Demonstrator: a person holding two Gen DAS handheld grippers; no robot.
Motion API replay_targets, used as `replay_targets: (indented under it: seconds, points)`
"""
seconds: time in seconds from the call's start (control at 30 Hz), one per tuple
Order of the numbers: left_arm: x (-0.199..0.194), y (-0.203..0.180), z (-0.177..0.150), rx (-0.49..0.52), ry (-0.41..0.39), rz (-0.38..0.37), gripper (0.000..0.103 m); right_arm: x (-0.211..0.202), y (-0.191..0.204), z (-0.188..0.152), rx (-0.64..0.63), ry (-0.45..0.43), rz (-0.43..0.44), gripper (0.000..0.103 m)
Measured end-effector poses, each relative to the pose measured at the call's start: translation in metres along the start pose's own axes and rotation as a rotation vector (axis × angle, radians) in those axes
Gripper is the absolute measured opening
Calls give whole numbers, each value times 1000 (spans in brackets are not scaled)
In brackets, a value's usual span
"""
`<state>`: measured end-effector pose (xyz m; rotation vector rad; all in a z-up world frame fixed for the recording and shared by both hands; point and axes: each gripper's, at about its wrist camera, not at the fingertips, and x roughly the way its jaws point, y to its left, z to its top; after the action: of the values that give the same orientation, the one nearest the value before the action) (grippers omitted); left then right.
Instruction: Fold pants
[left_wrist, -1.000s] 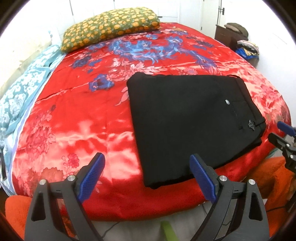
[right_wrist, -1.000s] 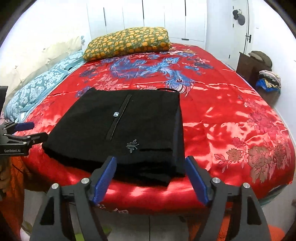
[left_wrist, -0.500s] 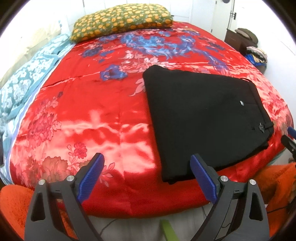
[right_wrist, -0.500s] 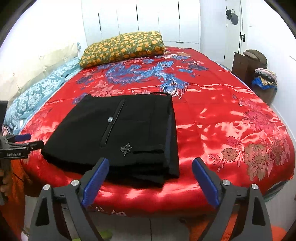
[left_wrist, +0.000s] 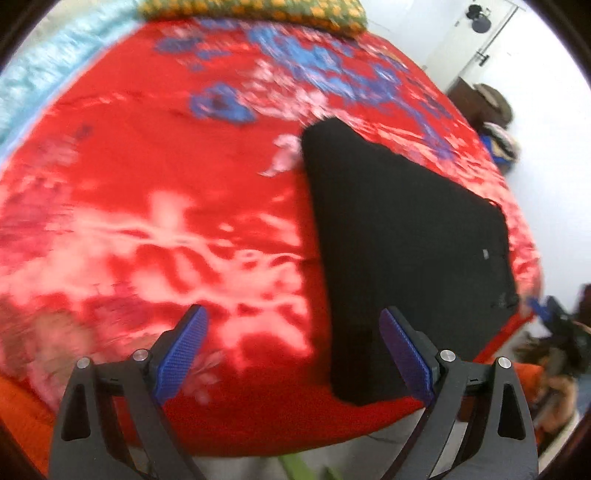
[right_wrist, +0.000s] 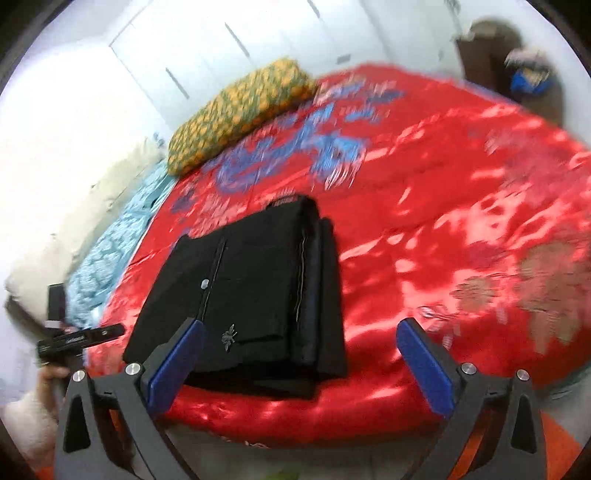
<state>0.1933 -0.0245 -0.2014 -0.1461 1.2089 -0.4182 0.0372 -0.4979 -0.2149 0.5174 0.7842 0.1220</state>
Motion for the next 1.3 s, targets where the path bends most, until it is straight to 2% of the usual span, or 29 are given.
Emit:
replay_targets:
  seconds: [0.07, 0.2, 0.27, 0.4, 0.5, 0.57, 0.6, 0.63, 0.67, 0.7, 0.73, 0.77, 0.8, 0.9, 0.97, 1.1, 1.17, 1.2, 1.27, 1.3]
  points:
    - [12, -1, 8, -9, 32, -36, 95, 21, -12, 12, 46, 71, 74, 103]
    - [29, -1, 22, -44, 48, -119, 95, 58, -31, 28, 122, 159, 122, 103]
    - [37, -1, 30, -67, 61, -166, 95, 76, -39, 33, 161, 205, 174, 103]
    - [54, -6, 41, -65, 95, -220, 95, 100, -38, 40, 140, 284, 251, 103]
    - [73, -8, 44, -99, 173, -277, 95, 118, -28, 44, 71, 347, 213, 102]
    - [75, -10, 45, -119, 169, -283, 93, 125, -21, 46, 25, 353, 182, 102]
    - [75, -14, 45, -110, 168, -291, 77, 127, -18, 46, 11, 355, 171, 102]
    - [75, -17, 43, -100, 178, -313, 53, 129, -16, 45, -1, 357, 159, 100]
    - [73, -20, 43, -89, 176, -296, 50, 129, -13, 45, -14, 358, 158, 96]
    - [70, -24, 42, -71, 169, -279, 40, 129, -12, 46, -18, 361, 174, 78]
    - [67, -29, 43, -51, 163, -265, 34, 129, -12, 45, -5, 369, 209, 67]
    - [64, -33, 44, -43, 160, -256, 31, 128, -12, 45, 13, 362, 220, 64]
    - [61, -35, 46, -40, 157, -253, 27, 125, -11, 45, 24, 351, 238, 55]
    - [43, -35, 58, -40, 120, -286, 25, 115, -3, 51, 34, 305, 271, 40]
    - [29, -29, 71, -45, 84, -303, 25, 110, 5, 62, 56, 271, 321, 37]
    - [10, -17, 108, -21, 0, -240, 26, 120, 44, 100, 26, 215, 361, 37]
    - [7, -9, 131, -28, -50, -200, 26, 135, 70, 123, -6, 191, 350, 37]
    - [7, -6, 140, -29, -73, -171, 30, 143, 80, 133, -15, 180, 341, 37]
    - [11, 0, 151, -20, -123, -17, 52, 159, 91, 149, -24, 167, 299, 41]
    - [14, 2, 150, -8, -142, 117, 66, 170, 92, 154, -19, 183, 258, 51]
